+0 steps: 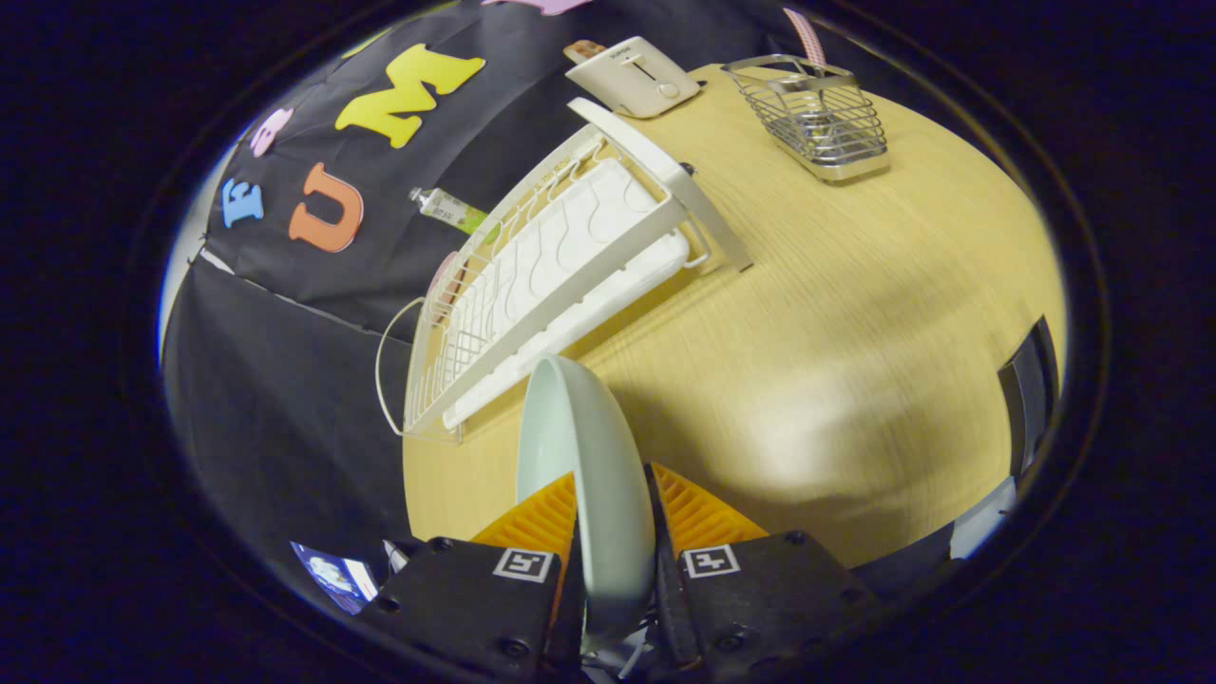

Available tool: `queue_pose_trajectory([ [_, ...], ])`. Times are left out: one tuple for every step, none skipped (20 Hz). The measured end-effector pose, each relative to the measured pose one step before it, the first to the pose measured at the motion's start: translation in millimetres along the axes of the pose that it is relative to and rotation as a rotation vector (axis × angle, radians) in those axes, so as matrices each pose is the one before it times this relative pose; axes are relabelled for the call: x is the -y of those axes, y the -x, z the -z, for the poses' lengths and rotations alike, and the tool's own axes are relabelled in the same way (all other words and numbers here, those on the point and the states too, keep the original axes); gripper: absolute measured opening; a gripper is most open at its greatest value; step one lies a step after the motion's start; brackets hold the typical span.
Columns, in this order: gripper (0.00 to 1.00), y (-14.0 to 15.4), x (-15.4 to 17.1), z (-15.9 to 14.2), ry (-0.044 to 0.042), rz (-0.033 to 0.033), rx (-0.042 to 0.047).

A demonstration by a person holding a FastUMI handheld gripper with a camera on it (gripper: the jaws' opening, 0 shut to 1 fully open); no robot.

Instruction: Take the plate from the dish rack, then take the spoon from the basket and place it into the plate.

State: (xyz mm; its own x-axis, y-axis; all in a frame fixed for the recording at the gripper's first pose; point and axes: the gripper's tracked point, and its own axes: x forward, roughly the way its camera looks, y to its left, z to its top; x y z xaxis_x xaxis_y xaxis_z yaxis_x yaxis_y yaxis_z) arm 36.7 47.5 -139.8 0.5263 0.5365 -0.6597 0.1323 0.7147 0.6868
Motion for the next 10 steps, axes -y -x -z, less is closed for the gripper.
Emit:
queue_pose_trajectory([
  [0.39,-0.37,3.67,-4.86,0.00194,0.00543,0.0104],
  [0.41,1.39,3.91,-5.85,0.00086,0.00401,0.01322],
  [0.43,2.68,2.38,-4.28,-0.00012,-0.00222,0.01399],
  [0.47,1.47,1.3,-2.67,0.00271,-0.00056,0.01124],
  [0.48,0.42,0.98,-3.12,0.00251,-0.00227,0.01149],
  [0.49,2.87,0.53,-1.49,0.00403,-0.0071,0.01005],
  [0.5,1.35,-0.98,-1.86,0.00702,-0.01078,0.00906],
  [0.51,2.51,-1.97,0.08,0.01734,-0.00857,0.00855],
  [0.53,4.53,-0.95,-1.75,0.02108,0.00003,0.0154],
  [0.55,6.18,-2.91,-4.17,0.03694,-0.00573,0.02897],
])
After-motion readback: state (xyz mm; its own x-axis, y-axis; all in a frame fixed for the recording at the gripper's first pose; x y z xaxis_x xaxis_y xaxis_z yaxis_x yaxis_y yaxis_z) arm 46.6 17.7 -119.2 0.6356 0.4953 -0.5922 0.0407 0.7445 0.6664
